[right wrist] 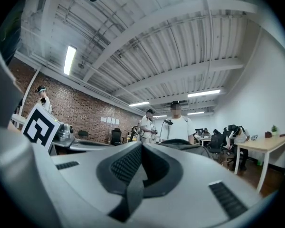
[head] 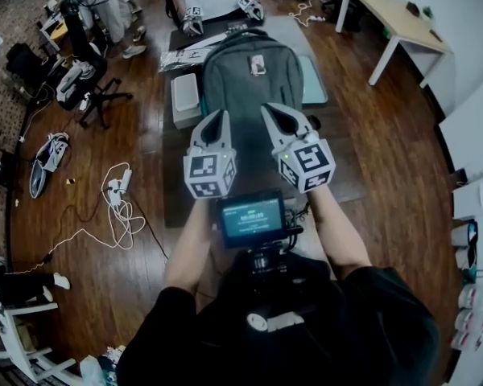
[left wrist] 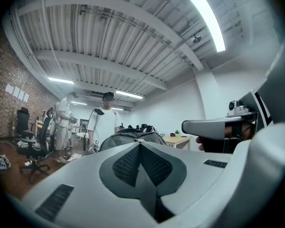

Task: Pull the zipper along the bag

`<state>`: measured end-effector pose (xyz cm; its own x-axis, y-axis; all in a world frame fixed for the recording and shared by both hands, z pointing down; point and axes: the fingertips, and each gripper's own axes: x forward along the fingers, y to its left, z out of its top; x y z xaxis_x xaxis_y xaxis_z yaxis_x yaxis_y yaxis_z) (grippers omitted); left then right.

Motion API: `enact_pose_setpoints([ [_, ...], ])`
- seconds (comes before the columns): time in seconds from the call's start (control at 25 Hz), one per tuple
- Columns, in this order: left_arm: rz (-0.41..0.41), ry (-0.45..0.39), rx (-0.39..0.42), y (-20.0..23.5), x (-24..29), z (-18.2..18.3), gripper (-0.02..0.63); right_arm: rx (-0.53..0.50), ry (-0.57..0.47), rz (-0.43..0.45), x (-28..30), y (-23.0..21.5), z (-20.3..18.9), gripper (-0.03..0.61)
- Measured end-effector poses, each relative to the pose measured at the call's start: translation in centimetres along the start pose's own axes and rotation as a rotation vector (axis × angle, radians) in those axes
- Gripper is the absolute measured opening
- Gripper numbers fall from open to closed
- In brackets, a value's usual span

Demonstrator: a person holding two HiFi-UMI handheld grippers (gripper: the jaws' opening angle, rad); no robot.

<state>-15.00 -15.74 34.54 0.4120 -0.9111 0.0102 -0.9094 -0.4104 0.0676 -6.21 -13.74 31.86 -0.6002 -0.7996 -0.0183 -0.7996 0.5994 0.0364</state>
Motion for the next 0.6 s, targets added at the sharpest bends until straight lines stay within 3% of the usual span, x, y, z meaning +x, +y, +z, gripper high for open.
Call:
enact_pose_setpoints([
  [0.4,0.006,-0.025,0.056,-0.9,6.6,2.4,-0.008,0.023,-0.061,-0.007,2.8,-5.9,1.4,0.011],
  [0.6,-0.002,-0.026,0.146,-0.4,9.0,4.3,-0.008,0.026,-0.059,-0.005,3.0,-8.2,0.9,0.011],
])
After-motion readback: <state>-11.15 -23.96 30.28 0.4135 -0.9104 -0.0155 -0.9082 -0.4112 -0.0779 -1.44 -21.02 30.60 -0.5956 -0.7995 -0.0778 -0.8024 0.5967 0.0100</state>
